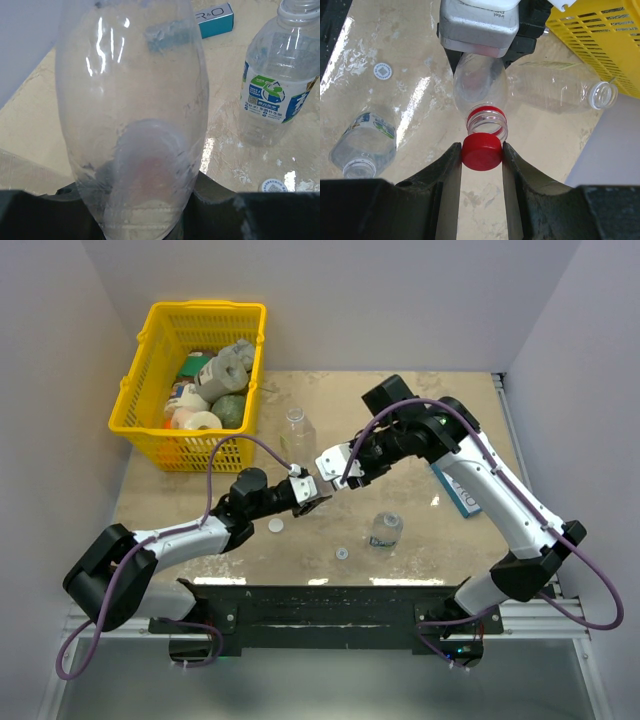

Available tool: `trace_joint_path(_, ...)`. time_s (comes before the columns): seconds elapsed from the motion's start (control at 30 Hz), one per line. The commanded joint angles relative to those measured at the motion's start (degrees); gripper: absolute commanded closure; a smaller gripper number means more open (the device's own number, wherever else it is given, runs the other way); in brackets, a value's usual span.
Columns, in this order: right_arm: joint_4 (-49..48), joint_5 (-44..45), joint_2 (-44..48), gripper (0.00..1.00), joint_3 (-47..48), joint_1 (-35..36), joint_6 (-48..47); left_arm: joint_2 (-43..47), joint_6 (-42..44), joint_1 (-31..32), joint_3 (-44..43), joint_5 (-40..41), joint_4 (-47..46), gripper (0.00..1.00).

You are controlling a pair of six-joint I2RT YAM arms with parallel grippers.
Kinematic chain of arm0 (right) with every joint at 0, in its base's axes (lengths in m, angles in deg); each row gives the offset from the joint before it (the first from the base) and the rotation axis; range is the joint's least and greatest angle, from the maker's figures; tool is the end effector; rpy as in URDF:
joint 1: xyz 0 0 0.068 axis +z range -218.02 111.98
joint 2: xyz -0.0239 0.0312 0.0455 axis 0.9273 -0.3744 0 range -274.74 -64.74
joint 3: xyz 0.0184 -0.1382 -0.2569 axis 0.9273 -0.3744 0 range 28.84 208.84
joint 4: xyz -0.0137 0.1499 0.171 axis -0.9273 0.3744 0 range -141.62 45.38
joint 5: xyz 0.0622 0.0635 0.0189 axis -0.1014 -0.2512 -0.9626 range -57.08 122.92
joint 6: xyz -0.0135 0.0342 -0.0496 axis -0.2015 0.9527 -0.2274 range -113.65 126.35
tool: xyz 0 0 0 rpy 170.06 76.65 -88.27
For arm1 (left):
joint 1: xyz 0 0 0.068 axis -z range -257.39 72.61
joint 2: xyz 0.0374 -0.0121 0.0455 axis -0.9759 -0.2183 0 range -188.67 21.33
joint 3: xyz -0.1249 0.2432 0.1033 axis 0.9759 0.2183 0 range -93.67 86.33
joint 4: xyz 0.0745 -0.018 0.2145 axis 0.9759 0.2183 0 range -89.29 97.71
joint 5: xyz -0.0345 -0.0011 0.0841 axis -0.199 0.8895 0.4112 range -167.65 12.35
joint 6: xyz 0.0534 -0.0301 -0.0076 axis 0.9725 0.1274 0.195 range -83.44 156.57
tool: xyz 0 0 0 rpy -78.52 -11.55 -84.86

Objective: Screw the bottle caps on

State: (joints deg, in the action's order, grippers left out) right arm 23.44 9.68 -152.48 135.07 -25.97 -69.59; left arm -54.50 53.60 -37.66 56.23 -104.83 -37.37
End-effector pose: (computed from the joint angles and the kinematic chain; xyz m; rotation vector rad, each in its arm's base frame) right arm 0.1749 0.1824 0.4230 -2.1856 1.1365 0.2684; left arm 0.1813 -0.1785 0.2659 1.1251 1.3255 -0.6961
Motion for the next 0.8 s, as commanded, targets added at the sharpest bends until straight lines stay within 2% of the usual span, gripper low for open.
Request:
trace_joint_path(0.0, -2.7, -1.7, -0.8, 1.00, 0.0, 0.5, 4.9, 2.4, 0.2, 0.4, -2.3, -4.2, -10.3, 1.00)
trace_joint_path(0.3, -0.7, -4.7, -3.7, 1.00, 4.2, 0.7, 7.4, 1.5, 4.4, 0.3, -4.1, -5.3, -6.6, 1.00)
trace_joint_path(0.77, -3.5, 5.9, -4.2, 1.00, 2.0, 2.6, 4.0, 1.9, 6.3, 0.3, -3.2, -4.2, -9.3, 1.00)
